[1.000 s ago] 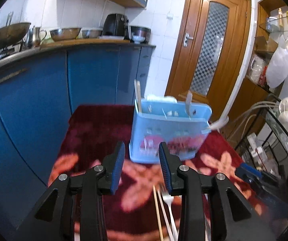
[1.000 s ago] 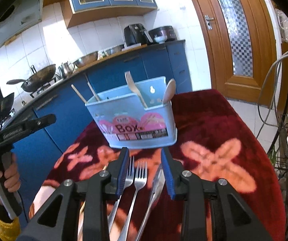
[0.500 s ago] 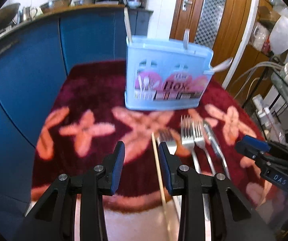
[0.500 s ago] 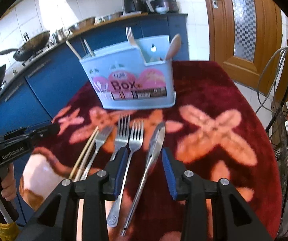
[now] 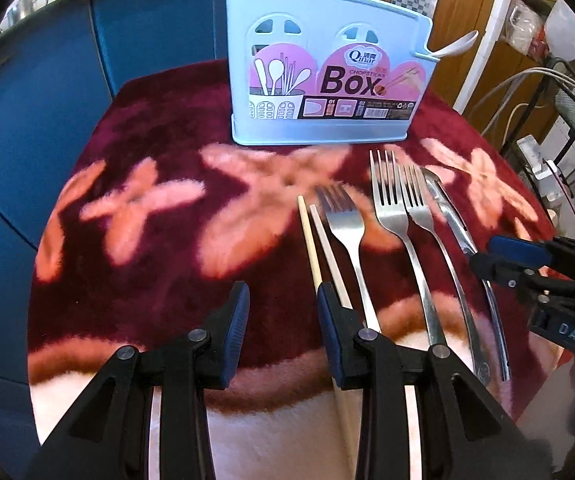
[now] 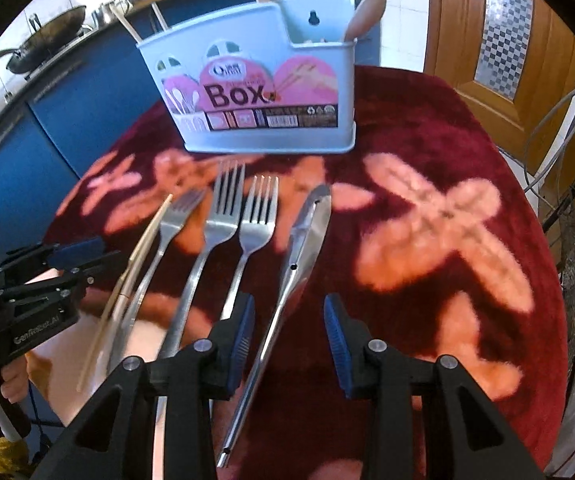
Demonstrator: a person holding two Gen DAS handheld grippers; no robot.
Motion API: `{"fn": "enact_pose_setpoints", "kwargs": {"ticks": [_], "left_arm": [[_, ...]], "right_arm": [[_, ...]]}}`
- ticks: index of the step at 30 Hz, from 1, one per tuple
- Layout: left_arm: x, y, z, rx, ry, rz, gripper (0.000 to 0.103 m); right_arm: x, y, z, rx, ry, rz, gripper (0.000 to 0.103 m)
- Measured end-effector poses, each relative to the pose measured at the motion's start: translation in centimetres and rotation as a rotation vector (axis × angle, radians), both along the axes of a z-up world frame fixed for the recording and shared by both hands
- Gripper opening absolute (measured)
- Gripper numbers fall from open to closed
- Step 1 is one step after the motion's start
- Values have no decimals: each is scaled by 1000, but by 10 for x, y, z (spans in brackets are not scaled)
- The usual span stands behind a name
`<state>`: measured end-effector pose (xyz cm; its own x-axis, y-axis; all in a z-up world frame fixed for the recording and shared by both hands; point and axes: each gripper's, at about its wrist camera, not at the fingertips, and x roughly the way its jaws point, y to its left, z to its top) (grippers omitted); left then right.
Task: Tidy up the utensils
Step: 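Move both open tools down to the steel utensils on the blanket, then grasp a wooden chopstick with the left tool while the right tool grasps the steel knife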
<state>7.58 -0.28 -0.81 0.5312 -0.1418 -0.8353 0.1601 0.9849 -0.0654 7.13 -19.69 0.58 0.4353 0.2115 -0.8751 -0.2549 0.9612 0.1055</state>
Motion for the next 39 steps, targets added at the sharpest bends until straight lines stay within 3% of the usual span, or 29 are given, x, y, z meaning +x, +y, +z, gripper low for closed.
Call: {"fn": "enact_pose_setpoints", "kwargs": {"ticks": [5,17,20,22,24,31,39], "left_arm": [[12,0,-3,33,19,-1,36],[18,13,5,-147,119,-24,36],[17,9,3,-137,126,-39,36],[16,6,1,-127,122,-42,36],[15,7,1,-110,113,-33,36],[20,9,-1,-125,133,-27,36],[35,-10,-6,-45,139,-64,37]], "right_arm": [[9,1,-2,-17,28,24,40],[31,0,-4,10,111,46,43],[34,-3,-4,21,115,31,39],[33,-5,-4,6,106,26,28],[32,-10,-4,13,109,22,24],[34,-12,-3,13,139,33,23],[46,-10,-5,10,197,41,23]]}}
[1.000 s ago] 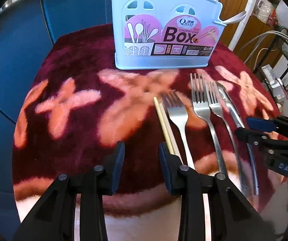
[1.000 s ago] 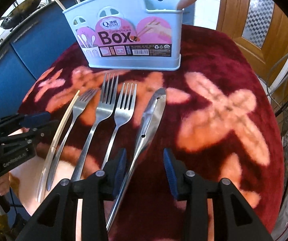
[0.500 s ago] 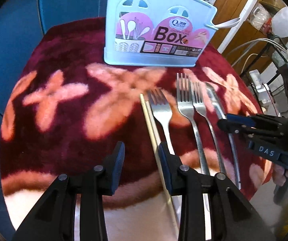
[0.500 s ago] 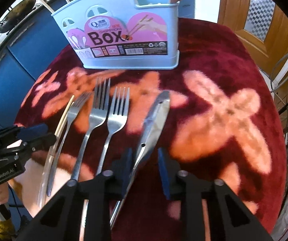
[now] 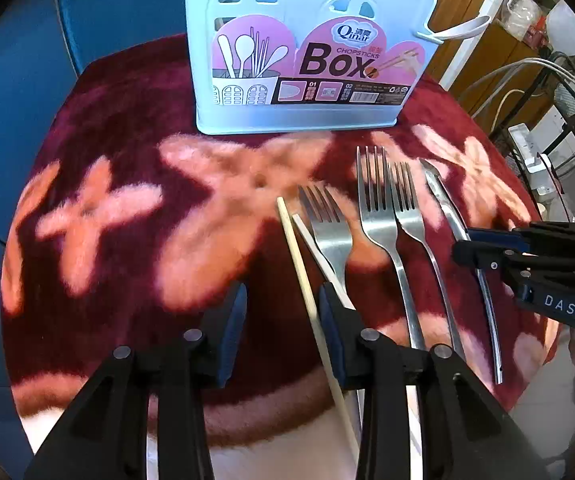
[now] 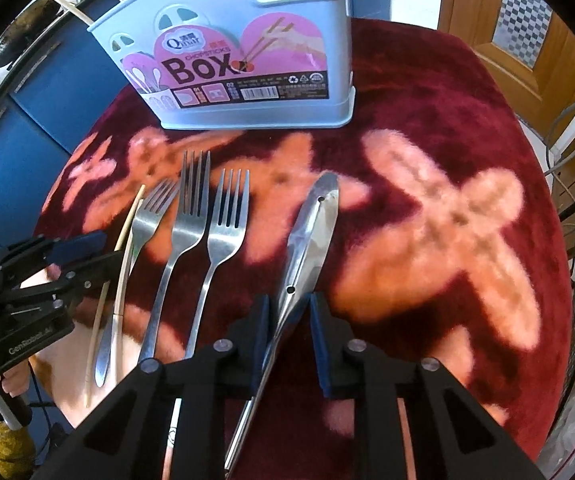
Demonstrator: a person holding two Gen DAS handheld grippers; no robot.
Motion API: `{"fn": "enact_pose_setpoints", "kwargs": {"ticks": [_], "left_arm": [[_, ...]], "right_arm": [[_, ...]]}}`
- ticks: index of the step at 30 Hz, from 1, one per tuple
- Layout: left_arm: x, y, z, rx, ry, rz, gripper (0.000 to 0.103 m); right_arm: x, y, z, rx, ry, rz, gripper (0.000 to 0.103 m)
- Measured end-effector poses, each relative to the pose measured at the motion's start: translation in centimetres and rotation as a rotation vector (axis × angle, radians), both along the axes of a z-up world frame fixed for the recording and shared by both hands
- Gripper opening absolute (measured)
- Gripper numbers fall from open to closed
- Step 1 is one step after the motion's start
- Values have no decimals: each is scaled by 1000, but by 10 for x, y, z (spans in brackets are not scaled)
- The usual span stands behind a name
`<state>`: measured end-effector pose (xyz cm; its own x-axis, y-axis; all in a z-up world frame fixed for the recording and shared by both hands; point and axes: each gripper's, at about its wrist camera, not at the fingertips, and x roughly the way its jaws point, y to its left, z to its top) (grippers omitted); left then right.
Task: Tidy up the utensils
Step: 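Grasp a wooden chopstick with the left tool while the right tool grasps the steel knife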
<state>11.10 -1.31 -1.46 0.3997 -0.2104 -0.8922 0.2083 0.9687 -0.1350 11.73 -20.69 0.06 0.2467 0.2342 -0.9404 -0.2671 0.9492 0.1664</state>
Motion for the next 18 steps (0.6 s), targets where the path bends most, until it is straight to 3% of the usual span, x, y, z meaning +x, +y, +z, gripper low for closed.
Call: {"fn": "enact_pose_setpoints", "kwargs": {"ticks": [3,8,14,18], "left_arm": [[2,0,0,-2,-5,-8,28],[10,4,-2,-74,33,-7,4],[7,15,3,-188,33,22,2],[0,20,17,-242,-20,37,2]], "right_arm": [[7,1,-1,2,36,2,24],[16,2,-3,7,77,0,25],[3,1,3,28,12,11,20],[-14,-7,18,93,-84,6,20]]}}
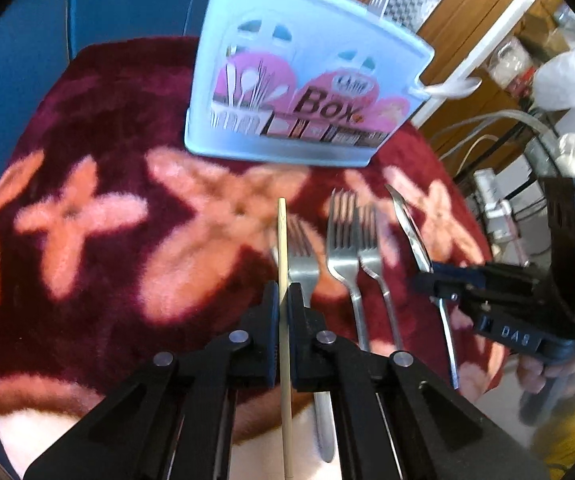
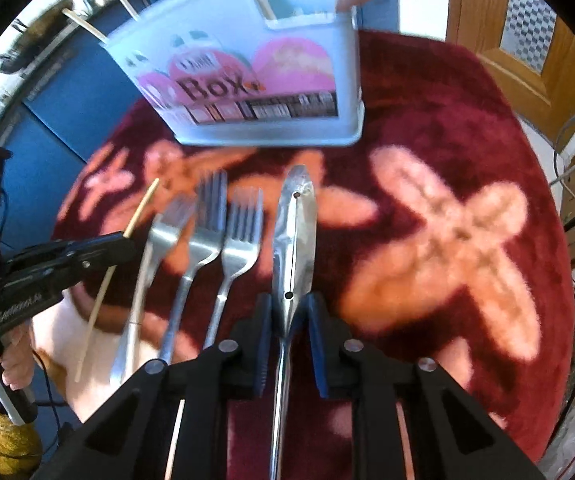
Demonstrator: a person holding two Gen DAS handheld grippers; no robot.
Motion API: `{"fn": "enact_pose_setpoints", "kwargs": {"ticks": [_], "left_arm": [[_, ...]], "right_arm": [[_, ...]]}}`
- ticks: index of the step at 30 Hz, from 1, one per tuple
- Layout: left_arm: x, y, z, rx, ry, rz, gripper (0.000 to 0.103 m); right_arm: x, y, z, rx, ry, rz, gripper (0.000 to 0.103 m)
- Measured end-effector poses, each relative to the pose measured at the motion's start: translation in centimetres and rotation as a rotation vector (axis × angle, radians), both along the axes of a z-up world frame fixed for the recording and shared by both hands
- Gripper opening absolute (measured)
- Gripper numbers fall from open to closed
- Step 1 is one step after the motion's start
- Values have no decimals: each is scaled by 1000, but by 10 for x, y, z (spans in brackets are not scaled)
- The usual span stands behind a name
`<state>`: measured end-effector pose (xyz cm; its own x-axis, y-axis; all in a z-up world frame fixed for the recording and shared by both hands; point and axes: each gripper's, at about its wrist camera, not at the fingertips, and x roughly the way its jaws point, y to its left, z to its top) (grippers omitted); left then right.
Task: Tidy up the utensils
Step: 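Grasp a wooden chopstick with the left tool while the right tool grasps the steel knife, then lift the chopstick into the blue holder and open the left tool while the right tool lowers the knife in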
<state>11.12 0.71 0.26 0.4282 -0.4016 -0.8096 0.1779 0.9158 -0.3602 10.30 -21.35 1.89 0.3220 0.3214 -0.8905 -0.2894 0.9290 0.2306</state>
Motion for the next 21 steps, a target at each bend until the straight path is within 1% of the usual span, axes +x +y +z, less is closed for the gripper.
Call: {"fn": "enact_pose_setpoints", "kwargs": {"ticks": [4,9,13,16,21], "left_arm": [[-4,5,25,-31,-100,23,2],[-9,4,61,-44,-255,45,2],[-4,5,88,-56,-345,60,2],[8,5,105,-46,-395,80,2],[30,6,130,-74,-457,113,2]], "right_arm": [[-15,-3,23,62,-115,-13,20],[-20,-7,55,140,-253,-45,20],[-17,-6,79,155,-365,-63,20],[-11,-4,93,158,-425,-69,20],[12,3,112,166,-501,-79,20]]}}
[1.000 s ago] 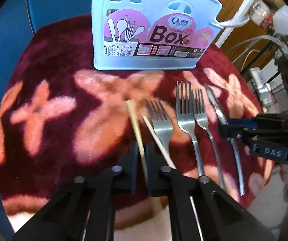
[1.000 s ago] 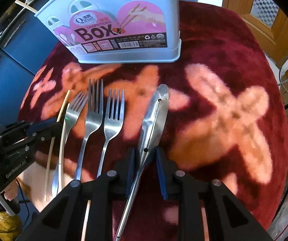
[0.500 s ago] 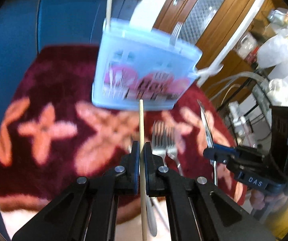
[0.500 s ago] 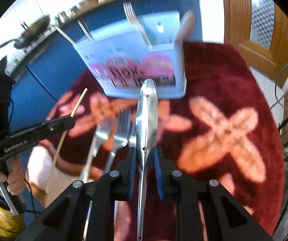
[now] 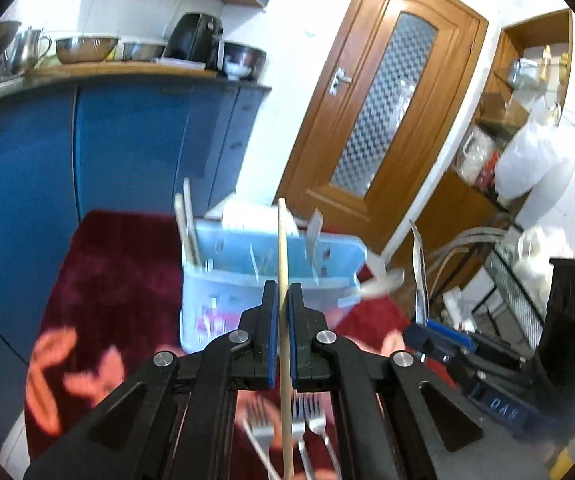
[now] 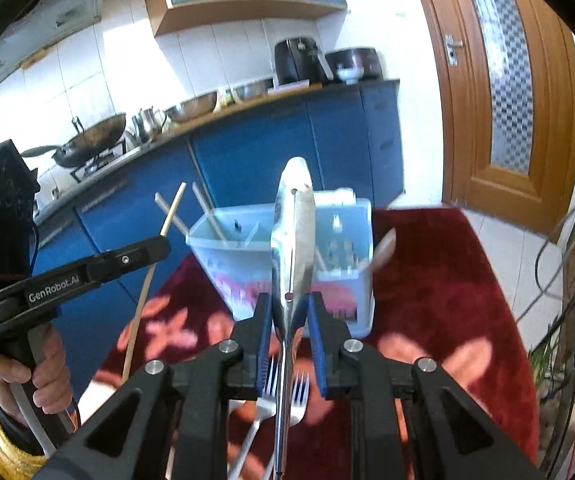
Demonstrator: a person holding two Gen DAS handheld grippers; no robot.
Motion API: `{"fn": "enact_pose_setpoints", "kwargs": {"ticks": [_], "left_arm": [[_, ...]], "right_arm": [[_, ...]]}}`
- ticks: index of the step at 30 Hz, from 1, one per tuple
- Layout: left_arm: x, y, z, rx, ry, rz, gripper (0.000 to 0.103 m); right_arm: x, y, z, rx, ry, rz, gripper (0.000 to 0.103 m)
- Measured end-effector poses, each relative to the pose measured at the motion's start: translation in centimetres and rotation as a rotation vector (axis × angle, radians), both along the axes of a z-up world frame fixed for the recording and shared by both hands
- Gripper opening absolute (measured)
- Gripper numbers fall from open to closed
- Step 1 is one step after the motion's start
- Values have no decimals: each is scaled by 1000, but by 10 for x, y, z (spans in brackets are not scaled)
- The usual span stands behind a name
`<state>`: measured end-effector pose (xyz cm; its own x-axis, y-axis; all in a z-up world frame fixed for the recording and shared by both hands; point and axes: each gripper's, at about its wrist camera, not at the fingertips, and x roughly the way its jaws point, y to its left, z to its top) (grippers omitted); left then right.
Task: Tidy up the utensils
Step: 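Lift the chopstick into the blue holder and open the left tool while the right tool lowers the knife in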
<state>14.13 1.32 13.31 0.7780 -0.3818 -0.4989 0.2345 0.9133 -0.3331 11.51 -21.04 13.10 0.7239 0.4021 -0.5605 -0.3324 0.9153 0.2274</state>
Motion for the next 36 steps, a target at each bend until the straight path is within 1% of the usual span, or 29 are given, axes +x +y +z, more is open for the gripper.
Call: {"fn": "enact_pose_setpoints", "kwargs": {"ticks": [5,9,12,16,18,20,26,31,33,36], "left_arm": [[28,0,26,5,-76,33,2],[51,-5,43,25,-160,63,2],[66,-6,50,30,-214,92,2],[85,-11,53,68,-292,158,2],[92,-14,51,94,-316,193,2],[101,-15,45,103,-340,219,2],[119,-16,18,130,-377,261,2],[118,-18,-6,169,-396,284,2],[115,-20,-8,195,-425,291,2],[113,-25,-9,220,-429,279,3]], "right_arm": [[27,4,17,-7,-83,-35,20],[48,5,24,-16,-144,-80,20],[66,6,28,-7,-194,-110,20],[82,8,28,-15,-256,-157,20],[90,11,26,-29,-279,-184,20],[97,11,23,-25,-292,-193,20],[116,11,4,10,-296,-211,20],[119,20,-13,-36,-294,-191,20],[117,24,-17,-55,-301,-180,20],[116,31,-21,-94,-299,-158,21]]}}
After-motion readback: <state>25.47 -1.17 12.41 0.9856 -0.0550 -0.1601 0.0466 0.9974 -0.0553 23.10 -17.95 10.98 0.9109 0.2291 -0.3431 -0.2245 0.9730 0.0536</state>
